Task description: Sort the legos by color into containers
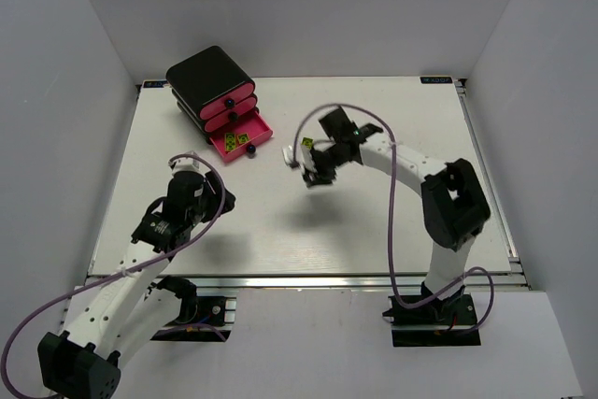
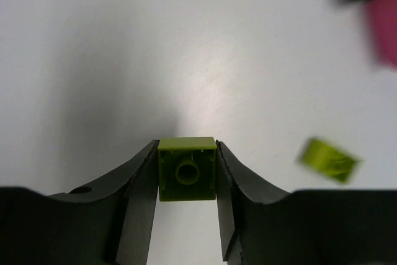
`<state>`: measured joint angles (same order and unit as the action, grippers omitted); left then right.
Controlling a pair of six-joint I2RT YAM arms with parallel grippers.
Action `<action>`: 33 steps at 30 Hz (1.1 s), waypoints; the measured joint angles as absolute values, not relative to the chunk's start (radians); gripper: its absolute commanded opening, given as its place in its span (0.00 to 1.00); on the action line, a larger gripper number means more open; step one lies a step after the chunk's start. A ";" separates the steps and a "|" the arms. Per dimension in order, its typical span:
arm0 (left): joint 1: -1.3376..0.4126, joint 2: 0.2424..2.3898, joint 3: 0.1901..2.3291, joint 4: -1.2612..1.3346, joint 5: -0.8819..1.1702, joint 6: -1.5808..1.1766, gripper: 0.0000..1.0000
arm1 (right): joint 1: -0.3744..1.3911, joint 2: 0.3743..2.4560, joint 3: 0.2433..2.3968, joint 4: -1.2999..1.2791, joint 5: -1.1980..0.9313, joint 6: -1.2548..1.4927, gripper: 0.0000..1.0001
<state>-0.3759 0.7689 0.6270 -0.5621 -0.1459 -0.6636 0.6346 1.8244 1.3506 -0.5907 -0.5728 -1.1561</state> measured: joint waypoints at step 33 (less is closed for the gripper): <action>-0.376 0.602 0.651 -0.764 -0.133 -0.765 0.68 | 0.754 2.482 2.126 0.056 -0.089 -0.003 0.31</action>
